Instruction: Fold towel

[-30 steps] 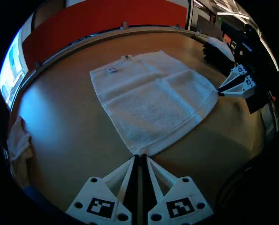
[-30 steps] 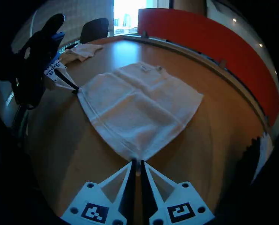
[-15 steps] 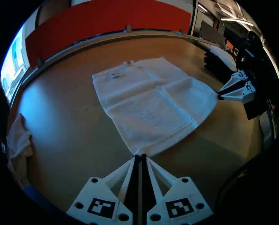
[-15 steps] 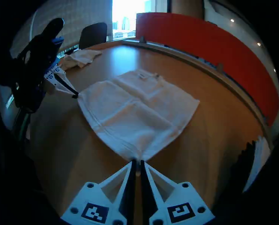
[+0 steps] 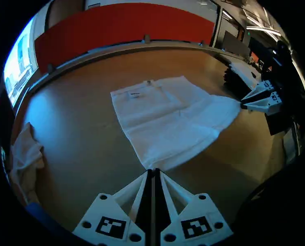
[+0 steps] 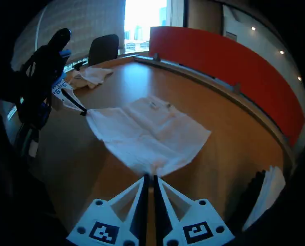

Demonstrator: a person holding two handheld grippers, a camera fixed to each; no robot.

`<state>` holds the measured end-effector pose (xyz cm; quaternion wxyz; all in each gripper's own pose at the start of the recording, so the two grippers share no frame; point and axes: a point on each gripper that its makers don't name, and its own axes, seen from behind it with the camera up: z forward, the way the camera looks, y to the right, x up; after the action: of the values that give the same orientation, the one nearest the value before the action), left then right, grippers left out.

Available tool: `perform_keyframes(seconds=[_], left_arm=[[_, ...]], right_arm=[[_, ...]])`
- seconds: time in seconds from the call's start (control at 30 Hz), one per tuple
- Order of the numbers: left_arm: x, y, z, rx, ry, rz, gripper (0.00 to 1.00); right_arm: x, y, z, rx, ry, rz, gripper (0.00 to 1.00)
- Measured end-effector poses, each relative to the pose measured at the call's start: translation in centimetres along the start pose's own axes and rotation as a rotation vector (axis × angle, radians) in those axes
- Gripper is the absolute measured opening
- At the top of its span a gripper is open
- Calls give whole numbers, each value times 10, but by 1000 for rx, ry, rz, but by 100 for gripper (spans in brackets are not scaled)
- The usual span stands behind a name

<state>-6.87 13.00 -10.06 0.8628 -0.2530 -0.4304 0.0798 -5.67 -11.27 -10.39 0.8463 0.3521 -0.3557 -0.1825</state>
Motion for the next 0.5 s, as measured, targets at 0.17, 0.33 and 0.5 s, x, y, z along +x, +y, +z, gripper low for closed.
perform_keyframes(seconds=[0.17, 0.33, 0.5], left_arm=[[9, 3, -20, 1, 19, -11, 5], [18, 5, -37, 4, 34, -21, 5], [26, 8, -51, -1, 48, -34, 5]], right_arm=[[16, -1, -14, 2, 22, -1, 7], [27, -2, -29, 2, 36, 1, 6], [32, -4, -41, 5, 40, 2, 6]])
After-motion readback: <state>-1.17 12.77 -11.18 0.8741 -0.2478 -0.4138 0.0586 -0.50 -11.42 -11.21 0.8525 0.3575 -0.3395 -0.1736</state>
